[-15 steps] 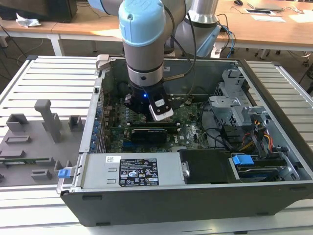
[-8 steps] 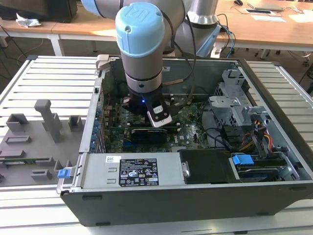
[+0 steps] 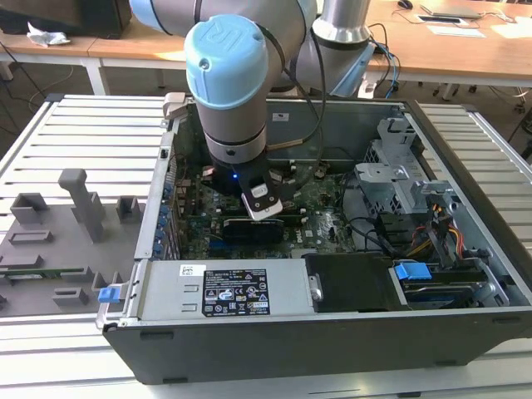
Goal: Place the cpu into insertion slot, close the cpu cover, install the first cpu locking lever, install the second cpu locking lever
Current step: 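Install the second cpu locking lever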
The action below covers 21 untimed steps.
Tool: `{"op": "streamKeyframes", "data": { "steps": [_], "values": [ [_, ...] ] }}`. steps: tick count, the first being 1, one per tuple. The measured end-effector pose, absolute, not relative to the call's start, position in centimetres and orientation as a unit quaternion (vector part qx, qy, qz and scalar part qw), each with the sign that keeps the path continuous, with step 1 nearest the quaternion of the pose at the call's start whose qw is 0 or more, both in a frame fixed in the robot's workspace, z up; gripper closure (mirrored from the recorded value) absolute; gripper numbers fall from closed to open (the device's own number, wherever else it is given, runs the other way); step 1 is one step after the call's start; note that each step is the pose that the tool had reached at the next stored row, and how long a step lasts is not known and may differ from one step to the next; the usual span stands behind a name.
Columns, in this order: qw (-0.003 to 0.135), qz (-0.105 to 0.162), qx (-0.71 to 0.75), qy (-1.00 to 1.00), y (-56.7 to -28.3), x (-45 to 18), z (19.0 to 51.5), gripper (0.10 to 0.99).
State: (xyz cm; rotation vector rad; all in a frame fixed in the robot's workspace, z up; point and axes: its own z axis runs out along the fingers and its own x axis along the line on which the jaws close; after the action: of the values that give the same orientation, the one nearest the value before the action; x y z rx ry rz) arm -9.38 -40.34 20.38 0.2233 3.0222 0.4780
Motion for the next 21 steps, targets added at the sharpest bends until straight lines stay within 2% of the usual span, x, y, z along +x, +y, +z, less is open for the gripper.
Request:
{"op": "streamKeyframes", "data": {
  "steps": [7, 15, 21],
  "values": [
    [0.036, 0.172, 0.073, 0.982, -40.3, -9.6, 19.6, 0.980],
    [0.036, 0.173, 0.073, 0.982, -40.3, -9.7, 19.3, 0.980],
    [0.036, 0.171, 0.073, 0.982, -40.3, -9.7, 21.4, 0.980]
  ]
}}
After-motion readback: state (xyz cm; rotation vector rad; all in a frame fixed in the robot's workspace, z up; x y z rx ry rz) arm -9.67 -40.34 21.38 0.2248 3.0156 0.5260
